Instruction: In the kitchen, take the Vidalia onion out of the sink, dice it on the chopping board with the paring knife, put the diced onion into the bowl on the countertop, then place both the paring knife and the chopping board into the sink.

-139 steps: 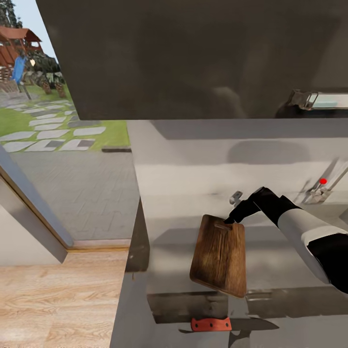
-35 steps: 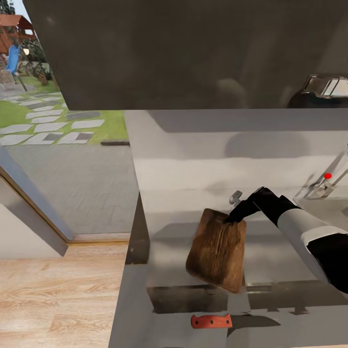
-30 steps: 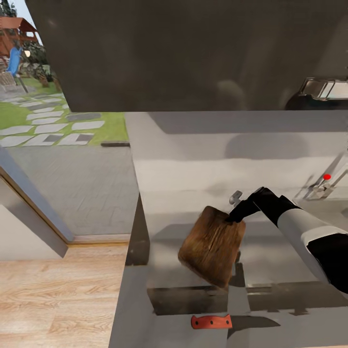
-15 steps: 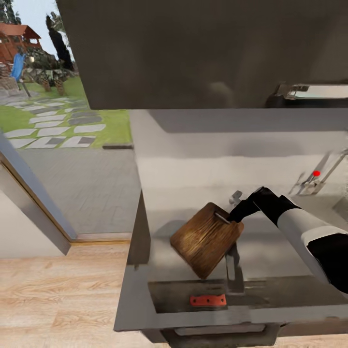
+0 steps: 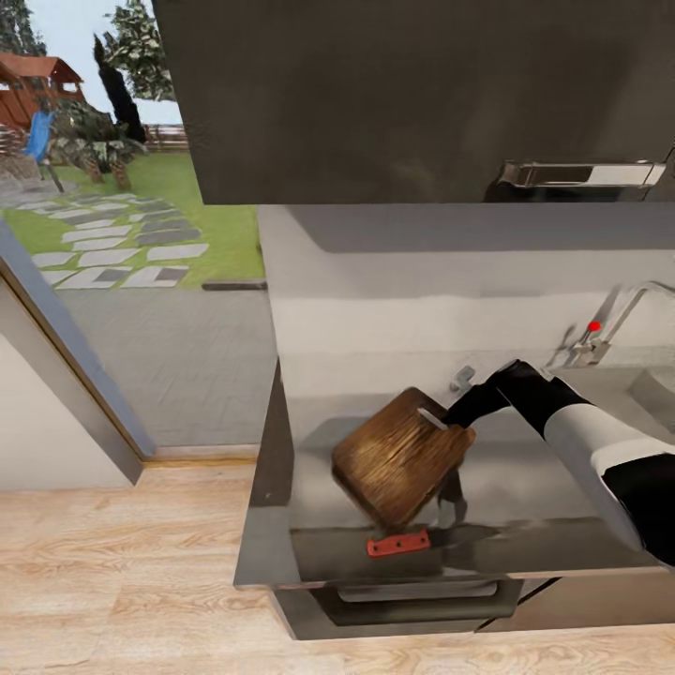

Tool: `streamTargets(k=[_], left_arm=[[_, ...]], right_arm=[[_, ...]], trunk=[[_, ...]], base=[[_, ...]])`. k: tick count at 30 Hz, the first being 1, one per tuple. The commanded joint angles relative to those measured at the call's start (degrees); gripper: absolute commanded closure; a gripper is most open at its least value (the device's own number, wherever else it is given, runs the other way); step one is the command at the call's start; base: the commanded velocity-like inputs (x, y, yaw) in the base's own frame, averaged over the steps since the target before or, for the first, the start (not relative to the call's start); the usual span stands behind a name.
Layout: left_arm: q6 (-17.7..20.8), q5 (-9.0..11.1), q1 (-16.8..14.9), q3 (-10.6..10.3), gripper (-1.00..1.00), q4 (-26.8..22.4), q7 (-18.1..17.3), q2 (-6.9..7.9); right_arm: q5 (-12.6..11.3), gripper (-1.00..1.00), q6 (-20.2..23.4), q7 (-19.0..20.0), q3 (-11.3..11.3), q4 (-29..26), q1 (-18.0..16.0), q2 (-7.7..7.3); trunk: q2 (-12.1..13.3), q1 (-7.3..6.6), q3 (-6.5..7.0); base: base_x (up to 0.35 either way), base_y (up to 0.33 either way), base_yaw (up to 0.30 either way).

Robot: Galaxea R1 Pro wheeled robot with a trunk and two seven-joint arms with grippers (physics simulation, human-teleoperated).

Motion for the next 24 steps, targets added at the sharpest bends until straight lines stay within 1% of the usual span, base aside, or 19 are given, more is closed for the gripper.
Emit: streamTargets(k=[1,2,4,5,6,8,10,12,14,15,17,20,21,22,24], left_arm=[[-0.1,0.4,0.0,-0.1,-1.0,-0.1,-0.1,0.0],[-0.1,0.4,0.0,-0.1,-1.0,-0.1,-0.1,0.0],[-0.1,0.4,0.0,-0.1,-1.0,-0.1,-0.1,0.0],[-0.1,0.4,0.0,-0.1,-1.0,-0.1,-0.1,0.0],[-0.1,0.4,0.0,-0.1,-1.0,-0.1,-0.1,0.0],[-0.1,0.4,0.0,-0.1,-1.0,-0.1,-0.1,0.0],[-0.1,0.4,0.0,-0.1,-1.0,-0.1,-0.1,0.0],[-0.1,0.4,0.0,-0.1,-1.0,-0.1,-0.1,0.0],[-0.1,0.4,0.0,-0.1,-1.0,-0.1,-0.1,0.0],[-0.1,0.4,0.0,-0.1,-1.0,-0.1,-0.1,0.0],[-0.1,0.4,0.0,-0.1,-1.0,-0.1,-0.1,0.0],[-0.1,0.4,0.0,-0.1,-1.0,-0.1,-0.1,0.0],[-0.1,0.4,0.0,-0.1,-1.0,-0.1,-0.1,0.0],[-0.1,0.4,0.0,-0.1,-1.0,-0.1,-0.1,0.0],[-0.1,0.4,0.0,-0.1,-1.0,-0.1,-0.1,0.0]], right_arm=[[0.1,1.0,0.5,0.3,-0.5,-0.2,0.0,-0.12],[-0.1,1.0,0.7,0.3,-1.4,-0.2,0.0,-0.44],[-0.2,1.0,1.6,0.2,-4.3,-0.5,0.0,-1.29],[-0.3,1.0,2.2,0.1,-6.1,-0.8,0.0,-1.69],[-0.3,1.0,3.1,0.0,-8.8,-1.4,0.0,-2.3],[-0.3,1.0,4.2,-1.1,-12.1,-2.3,0.0,-3.09],[-0.3,1.0,4.5,-2.4,-12.9,-2.5,0.0,-3.46],[-0.3,1.0,4.9,-4.3,-13.2,-2.6,0.0,-3.66],[-0.3,1.0,6.6,-7.1,-13.5,-2.6,0.0,-3.74],[-0.3,1.0,7.2,-7.8,-13.6,-2.6,0.0,-3.73],[-0.3,1.0,9.2,-10.3,-14.3,-2.6,0.0,-3.69],[-0.4,1.0,12.6,-14.8,-17.3,-2.6,0.0,-3.64],[-0.4,1.0,13.6,-16.8,-19.0,-2.6,0.0,-3.63],[-0.4,1.0,13.8,-17.5,-19.5,-2.6,0.0,-3.63],[-0.4,1.0,14.6,-20.0,-21.4,-2.6,0.0,-3.62]], trunk=[[-0.1,0.03,-0.1],[-0.1,0.03,-0.1],[-0.1,0.03,-0.1],[-0.1,0.03,-0.09],[-0.1,0.03,-0.09],[-0.1,0.03,-0.09],[-0.1,0.03,-0.09],[-0.1,0.03,-0.09],[-0.1,0.03,-0.09],[-0.1,0.03,-0.09],[-0.1,0.03,-0.09],[-0.1,0.03,-0.09],[-0.1,0.03,-0.09],[-0.1,0.03,-0.09],[-0.1,0.03,-0.09]], base=[[-0.011,0.0,0.0],[-0.007,0.0,0.0],[-0.004,0.0,0.0],[-0.002,0.0,0.0],[0.0,0.0,0.0],[0.0,0.0,0.0],[0.0,0.0,0.0],[0.0,0.0,0.0],[0.0,0.0,0.0],[0.0,0.0,0.0],[0.0,0.0,0.0],[0.0,0.0,0.0],[0.0,0.0,0.0],[0.0,0.0,0.0],[0.0,0.0,0.0]])
